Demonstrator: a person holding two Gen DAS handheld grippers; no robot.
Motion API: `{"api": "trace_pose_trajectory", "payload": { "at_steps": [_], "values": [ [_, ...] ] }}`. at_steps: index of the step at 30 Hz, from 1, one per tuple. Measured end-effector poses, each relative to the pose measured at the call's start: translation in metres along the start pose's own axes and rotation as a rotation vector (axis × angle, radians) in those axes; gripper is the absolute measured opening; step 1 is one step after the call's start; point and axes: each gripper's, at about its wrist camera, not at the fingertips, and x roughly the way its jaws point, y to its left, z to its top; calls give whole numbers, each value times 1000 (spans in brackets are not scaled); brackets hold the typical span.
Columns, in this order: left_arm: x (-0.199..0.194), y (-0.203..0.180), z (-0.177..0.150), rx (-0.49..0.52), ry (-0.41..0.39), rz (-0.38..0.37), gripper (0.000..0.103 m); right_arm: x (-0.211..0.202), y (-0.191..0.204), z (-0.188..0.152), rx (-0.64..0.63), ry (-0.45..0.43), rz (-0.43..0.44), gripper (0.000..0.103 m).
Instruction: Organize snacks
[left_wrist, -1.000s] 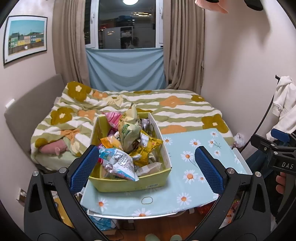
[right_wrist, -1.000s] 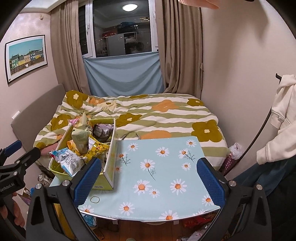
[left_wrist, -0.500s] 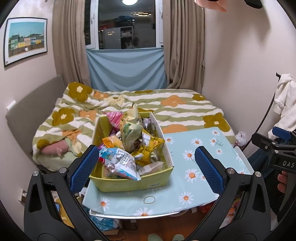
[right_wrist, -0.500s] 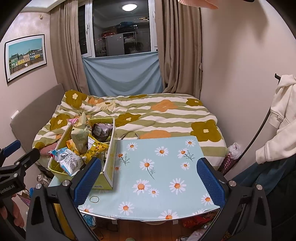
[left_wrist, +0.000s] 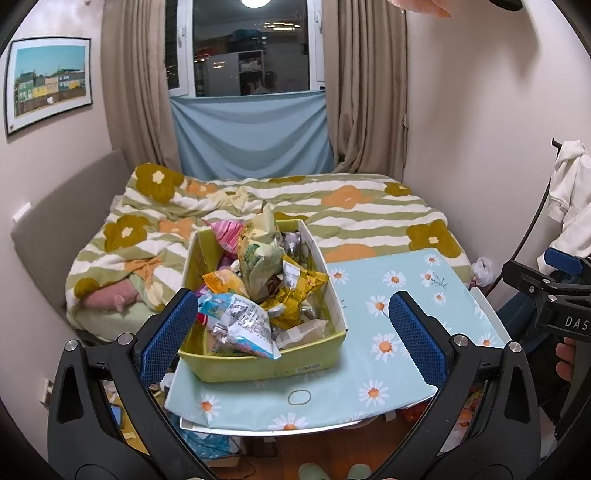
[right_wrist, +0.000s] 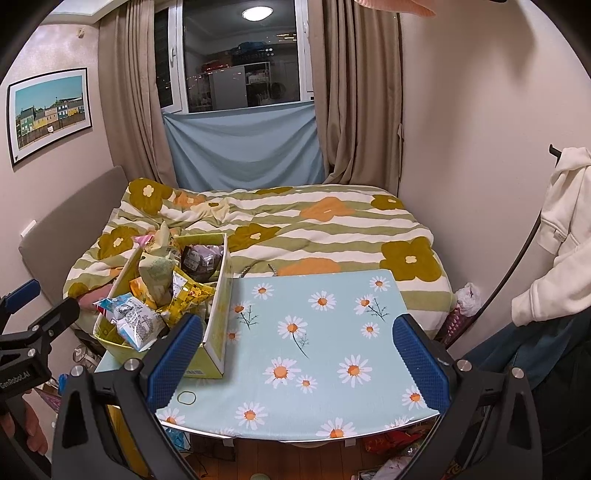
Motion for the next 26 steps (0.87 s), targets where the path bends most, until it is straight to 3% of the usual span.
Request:
{"api": "trace_pose_trajectory", "payload": {
  "at_steps": [26],
  "values": [
    [8,4,-1,20,-23,73,103,13,-5,2,4,18,11,102]
  ]
}}
